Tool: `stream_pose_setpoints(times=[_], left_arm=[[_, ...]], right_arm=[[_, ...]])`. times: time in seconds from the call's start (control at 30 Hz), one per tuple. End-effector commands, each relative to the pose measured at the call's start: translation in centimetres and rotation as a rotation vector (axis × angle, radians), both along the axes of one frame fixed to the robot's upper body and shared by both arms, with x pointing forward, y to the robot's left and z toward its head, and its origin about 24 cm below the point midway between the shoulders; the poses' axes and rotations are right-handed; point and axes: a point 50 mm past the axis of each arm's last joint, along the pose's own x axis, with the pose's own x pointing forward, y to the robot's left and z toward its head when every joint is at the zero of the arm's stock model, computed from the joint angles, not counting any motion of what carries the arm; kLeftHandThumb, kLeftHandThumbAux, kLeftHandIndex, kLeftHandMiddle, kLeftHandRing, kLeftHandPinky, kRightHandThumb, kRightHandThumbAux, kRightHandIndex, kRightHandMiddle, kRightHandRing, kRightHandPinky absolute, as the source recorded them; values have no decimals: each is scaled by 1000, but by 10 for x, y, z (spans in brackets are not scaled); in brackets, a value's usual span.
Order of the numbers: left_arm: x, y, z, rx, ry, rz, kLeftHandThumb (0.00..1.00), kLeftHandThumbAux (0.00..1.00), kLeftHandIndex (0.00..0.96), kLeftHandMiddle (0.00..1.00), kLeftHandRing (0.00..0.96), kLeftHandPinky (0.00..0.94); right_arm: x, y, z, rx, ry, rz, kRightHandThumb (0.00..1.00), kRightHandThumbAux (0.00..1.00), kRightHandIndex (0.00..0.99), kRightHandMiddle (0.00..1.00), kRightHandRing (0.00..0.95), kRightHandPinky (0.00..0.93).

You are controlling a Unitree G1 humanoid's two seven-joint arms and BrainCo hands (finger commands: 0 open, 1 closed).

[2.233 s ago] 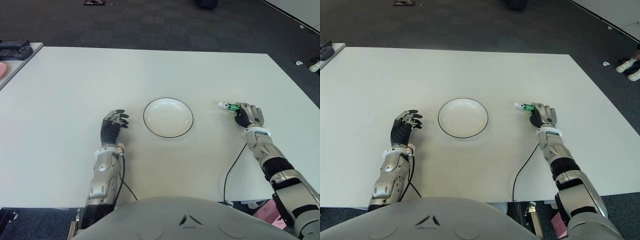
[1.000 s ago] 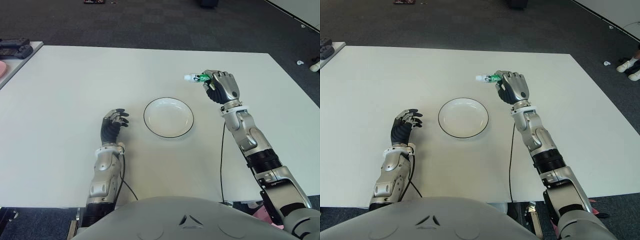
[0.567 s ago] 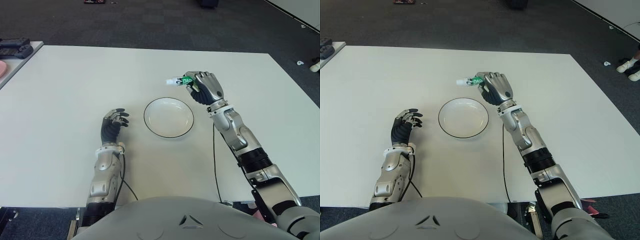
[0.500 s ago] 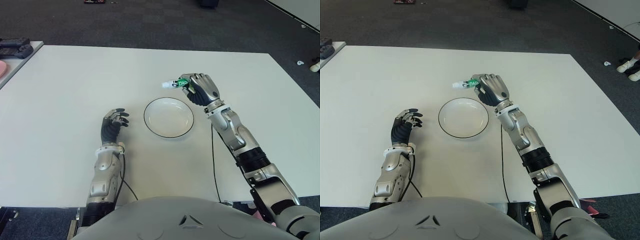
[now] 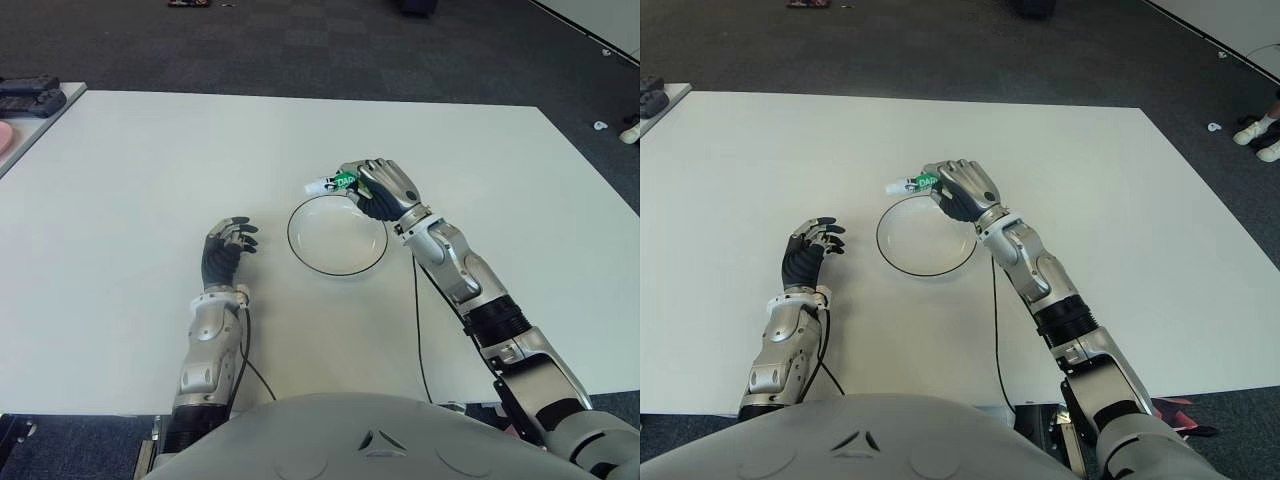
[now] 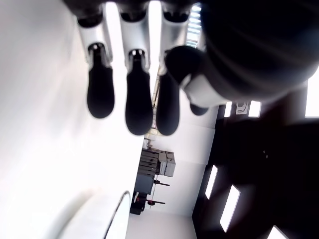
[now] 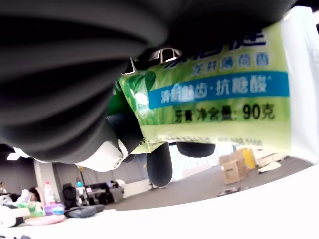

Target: Put the toothpaste on the table into the plate.

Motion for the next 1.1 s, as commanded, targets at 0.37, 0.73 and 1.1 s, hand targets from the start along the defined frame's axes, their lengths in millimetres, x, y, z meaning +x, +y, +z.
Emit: stream_pose_setpoints(times=[0.37,0.73,1.1], left_arm=[[-17,-7,-26,-37,183,27,835,679,406,494,595,584],[-18,-7,-25,-40,173,19,835,679,405,495,593,583],[-19,-7,-24,-41,175,22,834,679,407,491,584,568]], right_arm=[[-5,8,-14,-68,-1,67,850,679,395,551,871,882],[-8,8,-24,-35,1,82,851,678,397,554,871,886],[-12,6,-34,-101,41,78,688,556,259,290,369,430]])
